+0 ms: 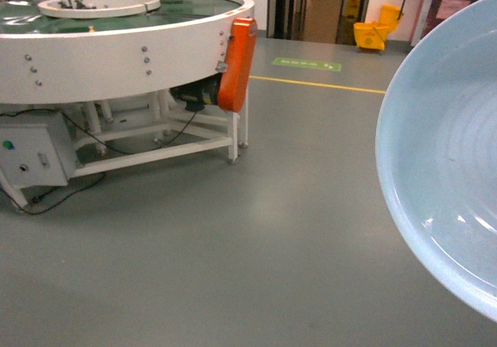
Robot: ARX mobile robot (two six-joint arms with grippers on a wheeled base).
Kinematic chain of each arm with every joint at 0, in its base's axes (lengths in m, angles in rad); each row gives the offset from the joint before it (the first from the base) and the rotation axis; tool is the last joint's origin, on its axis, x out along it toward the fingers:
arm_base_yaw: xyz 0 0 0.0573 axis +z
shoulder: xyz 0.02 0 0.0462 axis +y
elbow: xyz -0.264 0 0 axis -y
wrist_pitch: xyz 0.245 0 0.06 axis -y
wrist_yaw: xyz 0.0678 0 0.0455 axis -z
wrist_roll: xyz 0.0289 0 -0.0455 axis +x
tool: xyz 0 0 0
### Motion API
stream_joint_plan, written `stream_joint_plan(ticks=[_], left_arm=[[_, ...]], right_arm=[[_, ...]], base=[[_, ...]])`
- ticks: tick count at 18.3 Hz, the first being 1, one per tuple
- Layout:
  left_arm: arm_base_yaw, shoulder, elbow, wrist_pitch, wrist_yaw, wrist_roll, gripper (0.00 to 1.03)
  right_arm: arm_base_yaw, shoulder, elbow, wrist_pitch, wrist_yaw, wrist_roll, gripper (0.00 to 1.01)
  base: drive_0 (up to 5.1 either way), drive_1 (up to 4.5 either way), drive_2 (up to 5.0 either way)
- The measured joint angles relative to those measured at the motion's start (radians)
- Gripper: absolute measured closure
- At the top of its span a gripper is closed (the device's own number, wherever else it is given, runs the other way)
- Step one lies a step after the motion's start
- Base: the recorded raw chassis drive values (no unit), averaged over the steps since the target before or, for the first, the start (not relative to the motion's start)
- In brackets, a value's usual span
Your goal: Place blue tray on left shelf second layer neatly
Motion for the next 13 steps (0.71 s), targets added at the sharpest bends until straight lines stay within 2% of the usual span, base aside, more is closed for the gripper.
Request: stream_joint_plan(ticks=[5, 13], left_arm=[[0.0, 0.0, 0.0, 0.002, 0.0, 0.0, 0.05], [0.0, 0.0, 0.0, 0.0, 0.002, 0.0, 0.05]], right_arm=[[0.0, -0.001, 0.0, 0.003, 0.0, 0.0, 0.99], [0.0, 0.0, 0.0, 0.0, 0.003, 0.0, 0.99]], base=[[2.8, -2.29, -5.4], [-1.6, -1.56, -1.6]])
